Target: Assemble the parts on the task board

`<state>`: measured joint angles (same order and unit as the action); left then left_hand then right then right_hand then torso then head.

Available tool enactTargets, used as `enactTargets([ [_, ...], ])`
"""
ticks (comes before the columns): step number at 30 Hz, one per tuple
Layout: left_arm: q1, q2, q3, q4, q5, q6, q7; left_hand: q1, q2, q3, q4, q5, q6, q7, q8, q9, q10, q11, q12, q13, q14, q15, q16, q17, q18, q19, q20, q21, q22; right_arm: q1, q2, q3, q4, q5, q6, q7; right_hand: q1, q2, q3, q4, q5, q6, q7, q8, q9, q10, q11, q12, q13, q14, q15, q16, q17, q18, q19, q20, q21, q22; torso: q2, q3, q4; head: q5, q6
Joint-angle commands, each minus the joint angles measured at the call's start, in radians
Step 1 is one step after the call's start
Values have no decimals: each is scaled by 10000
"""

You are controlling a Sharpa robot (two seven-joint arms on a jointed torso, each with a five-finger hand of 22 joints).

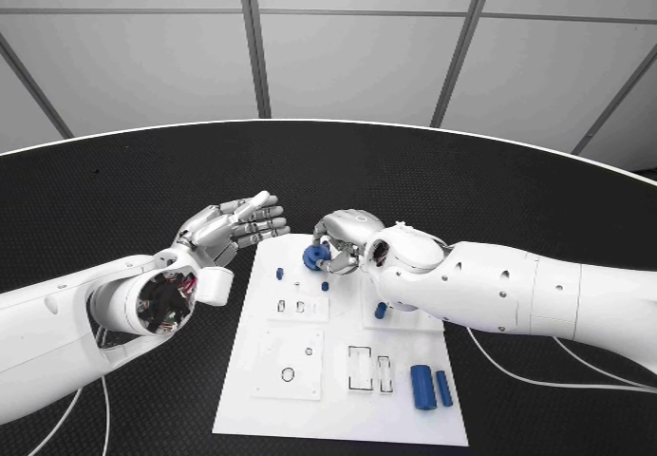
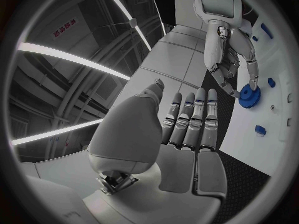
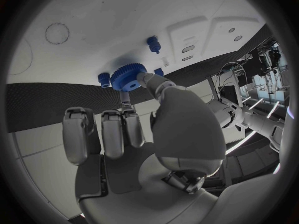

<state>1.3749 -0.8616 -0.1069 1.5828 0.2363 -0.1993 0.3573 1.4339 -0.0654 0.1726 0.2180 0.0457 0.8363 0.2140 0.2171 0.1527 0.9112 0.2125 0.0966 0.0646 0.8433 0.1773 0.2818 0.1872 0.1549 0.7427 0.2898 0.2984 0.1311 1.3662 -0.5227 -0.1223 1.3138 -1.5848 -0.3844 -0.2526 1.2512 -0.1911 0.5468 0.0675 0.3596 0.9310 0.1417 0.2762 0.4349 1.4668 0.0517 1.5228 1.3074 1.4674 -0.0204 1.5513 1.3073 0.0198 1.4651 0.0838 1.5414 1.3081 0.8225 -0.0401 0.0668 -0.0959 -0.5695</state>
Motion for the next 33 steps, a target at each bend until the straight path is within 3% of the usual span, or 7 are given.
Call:
enactTargets([
  [1, 0, -2, 0, -2, 0, 1, -3, -70, 51, -21, -14, 44, -49, 467, -48, -15, 54, 8, -69, -5, -34, -5, -58, -8, 135, -61, -2, -52, -11, 0, 0, 0, -13, 0, -19, -41, -36, 28, 43, 5, 70, 185, -128, 93, 138, 661, -60, 33, 2207, 942, -66, 46, 2189, -100, 883, -70, 38, 2245, 1, -4, 2, -1, -4],
  [33, 0, -9, 0, -13, 1, 15, -25, -70, 51, -21, -14, 44, -49, 467, -48, -15, 54, 8, -69, -5, -34, -5, -58, -8, 135, -61, -2, -52, -11, -1, -98, 1, 65, 0, -8, -205, -174, -61, 50, -18, 104, 97, -95, 40, 127, 609, -33, -24, 2155, 938, -44, 39, 2169, -96, 875, -59, 26, 2230, 1, -5, -1, -5, -51],
])
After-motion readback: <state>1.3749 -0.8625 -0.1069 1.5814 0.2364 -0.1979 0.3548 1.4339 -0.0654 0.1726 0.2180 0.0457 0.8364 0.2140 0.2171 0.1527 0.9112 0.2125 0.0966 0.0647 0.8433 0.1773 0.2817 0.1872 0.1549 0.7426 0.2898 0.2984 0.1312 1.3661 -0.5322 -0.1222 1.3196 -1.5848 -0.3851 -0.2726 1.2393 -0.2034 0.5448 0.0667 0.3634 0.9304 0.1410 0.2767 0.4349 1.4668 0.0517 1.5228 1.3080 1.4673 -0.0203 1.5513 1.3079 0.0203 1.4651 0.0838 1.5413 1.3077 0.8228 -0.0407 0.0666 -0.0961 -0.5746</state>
